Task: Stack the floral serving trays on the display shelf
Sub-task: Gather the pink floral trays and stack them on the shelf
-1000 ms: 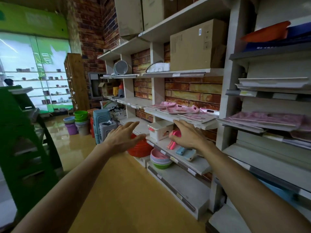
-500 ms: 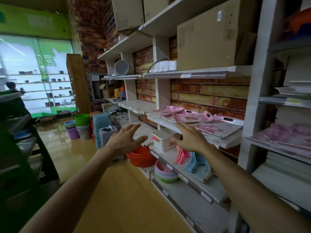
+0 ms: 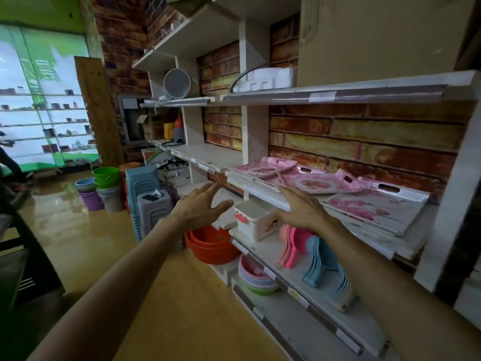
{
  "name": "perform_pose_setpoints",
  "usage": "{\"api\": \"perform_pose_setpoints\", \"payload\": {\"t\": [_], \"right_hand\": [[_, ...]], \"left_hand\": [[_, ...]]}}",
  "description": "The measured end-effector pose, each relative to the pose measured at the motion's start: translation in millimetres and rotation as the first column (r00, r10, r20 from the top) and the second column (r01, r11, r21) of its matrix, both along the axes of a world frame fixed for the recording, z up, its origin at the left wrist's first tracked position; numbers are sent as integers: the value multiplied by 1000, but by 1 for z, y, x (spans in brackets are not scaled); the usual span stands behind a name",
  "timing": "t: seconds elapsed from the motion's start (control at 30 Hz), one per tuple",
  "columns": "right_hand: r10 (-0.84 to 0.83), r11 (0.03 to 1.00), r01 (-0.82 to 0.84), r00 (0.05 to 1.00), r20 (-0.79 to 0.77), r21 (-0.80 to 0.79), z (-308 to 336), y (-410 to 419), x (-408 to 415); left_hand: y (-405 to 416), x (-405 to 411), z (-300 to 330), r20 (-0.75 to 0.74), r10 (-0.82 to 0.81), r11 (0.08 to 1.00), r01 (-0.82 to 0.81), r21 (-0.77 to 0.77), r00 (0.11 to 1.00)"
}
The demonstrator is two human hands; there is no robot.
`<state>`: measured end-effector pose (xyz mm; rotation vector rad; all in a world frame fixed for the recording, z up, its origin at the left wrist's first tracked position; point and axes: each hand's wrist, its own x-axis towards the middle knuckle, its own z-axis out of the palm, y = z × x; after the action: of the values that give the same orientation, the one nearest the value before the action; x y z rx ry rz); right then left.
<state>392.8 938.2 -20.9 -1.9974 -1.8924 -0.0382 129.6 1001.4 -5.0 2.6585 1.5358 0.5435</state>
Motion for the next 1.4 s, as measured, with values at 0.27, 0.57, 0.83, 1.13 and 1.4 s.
{"api": "perform_pose_setpoints", "payload": {"t": [0.27,0.57,0.83,1.13,1.4], "right_hand": [[-95,995,95,992,-81,-8,7,128,10],[-141,990,144,968,-207,0,-12,244,32],[-172,981,193,936,-308,38,-32,363,53],[-392,908,418,811,-435,-38,-42,489,94],[-510,859,479,780,-363,-179,-58,554,109]], "left_hand": [[140,4,3,16,-83,997,83,6,996],[268,24,-20,34,-193,979,190,72,981],[393,50,-29,34,-302,951,299,73,953],[529,113,-21,31,-387,920,383,78,922],[610,143,-44,70,-444,896,443,30,893]]}}
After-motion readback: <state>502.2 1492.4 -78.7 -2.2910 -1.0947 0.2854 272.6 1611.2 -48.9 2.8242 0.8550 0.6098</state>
